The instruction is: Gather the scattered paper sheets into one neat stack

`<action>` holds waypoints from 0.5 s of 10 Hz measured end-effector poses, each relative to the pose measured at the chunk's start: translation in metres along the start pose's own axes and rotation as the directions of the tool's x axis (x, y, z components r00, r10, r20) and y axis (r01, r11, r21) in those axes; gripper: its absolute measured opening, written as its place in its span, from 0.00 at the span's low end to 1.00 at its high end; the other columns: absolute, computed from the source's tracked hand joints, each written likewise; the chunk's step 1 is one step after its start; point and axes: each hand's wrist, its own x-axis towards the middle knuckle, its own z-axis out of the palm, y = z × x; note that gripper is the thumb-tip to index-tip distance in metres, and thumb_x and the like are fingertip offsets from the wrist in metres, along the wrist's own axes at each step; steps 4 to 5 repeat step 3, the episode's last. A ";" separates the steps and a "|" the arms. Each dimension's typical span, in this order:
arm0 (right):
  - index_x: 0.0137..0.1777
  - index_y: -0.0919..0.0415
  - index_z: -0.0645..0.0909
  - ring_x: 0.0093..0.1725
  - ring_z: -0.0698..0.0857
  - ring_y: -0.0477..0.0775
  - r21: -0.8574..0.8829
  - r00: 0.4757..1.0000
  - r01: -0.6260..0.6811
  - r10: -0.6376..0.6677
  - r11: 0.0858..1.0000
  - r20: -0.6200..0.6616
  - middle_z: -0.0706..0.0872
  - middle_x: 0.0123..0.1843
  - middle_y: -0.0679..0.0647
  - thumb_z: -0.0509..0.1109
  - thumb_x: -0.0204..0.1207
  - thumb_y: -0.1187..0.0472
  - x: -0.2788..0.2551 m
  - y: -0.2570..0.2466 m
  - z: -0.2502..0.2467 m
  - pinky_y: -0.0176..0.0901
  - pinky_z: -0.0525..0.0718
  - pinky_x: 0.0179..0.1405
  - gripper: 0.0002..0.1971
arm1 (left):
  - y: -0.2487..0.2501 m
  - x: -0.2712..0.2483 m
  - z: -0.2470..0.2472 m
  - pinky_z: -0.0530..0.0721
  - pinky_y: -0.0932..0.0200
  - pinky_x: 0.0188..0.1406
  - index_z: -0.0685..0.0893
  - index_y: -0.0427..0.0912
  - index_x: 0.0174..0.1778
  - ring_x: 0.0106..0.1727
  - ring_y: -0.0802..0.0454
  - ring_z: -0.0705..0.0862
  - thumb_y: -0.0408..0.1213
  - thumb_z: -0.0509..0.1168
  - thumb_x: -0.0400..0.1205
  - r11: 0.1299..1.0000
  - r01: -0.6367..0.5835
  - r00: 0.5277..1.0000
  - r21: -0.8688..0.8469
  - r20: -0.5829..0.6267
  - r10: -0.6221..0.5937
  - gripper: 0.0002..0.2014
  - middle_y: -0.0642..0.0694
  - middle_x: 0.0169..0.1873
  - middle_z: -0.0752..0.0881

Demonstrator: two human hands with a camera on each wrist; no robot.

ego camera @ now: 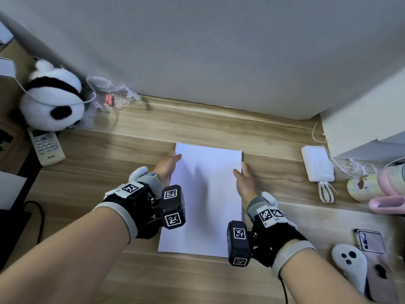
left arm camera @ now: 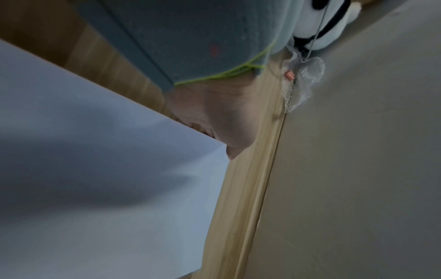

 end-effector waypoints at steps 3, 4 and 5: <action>0.74 0.60 0.71 0.65 0.78 0.54 0.041 0.985 0.143 -0.138 0.989 -0.101 0.78 0.71 0.55 0.61 0.79 0.65 -0.018 -0.035 -0.026 0.44 0.75 0.66 0.22 | 0.036 -0.052 -0.001 0.73 0.53 0.69 0.76 0.38 0.69 0.69 0.46 0.76 0.36 0.55 0.86 0.941 -0.236 0.951 0.242 -0.141 0.275 0.16 0.42 0.67 0.77; 0.74 0.60 0.71 0.65 0.78 0.54 0.041 0.985 0.143 -0.138 0.989 -0.101 0.78 0.71 0.55 0.61 0.79 0.65 -0.018 -0.035 -0.026 0.44 0.75 0.66 0.22 | 0.036 -0.052 -0.001 0.73 0.53 0.69 0.76 0.38 0.69 0.69 0.46 0.76 0.36 0.55 0.86 0.941 -0.236 0.951 0.242 -0.141 0.275 0.16 0.42 0.67 0.77; 0.74 0.60 0.71 0.65 0.78 0.54 0.041 0.985 0.143 -0.138 0.989 -0.101 0.78 0.71 0.55 0.61 0.79 0.65 -0.018 -0.035 -0.026 0.44 0.75 0.66 0.22 | 0.036 -0.052 -0.001 0.73 0.53 0.69 0.76 0.38 0.69 0.69 0.46 0.76 0.36 0.55 0.86 0.941 -0.236 0.951 0.242 -0.141 0.275 0.16 0.42 0.67 0.77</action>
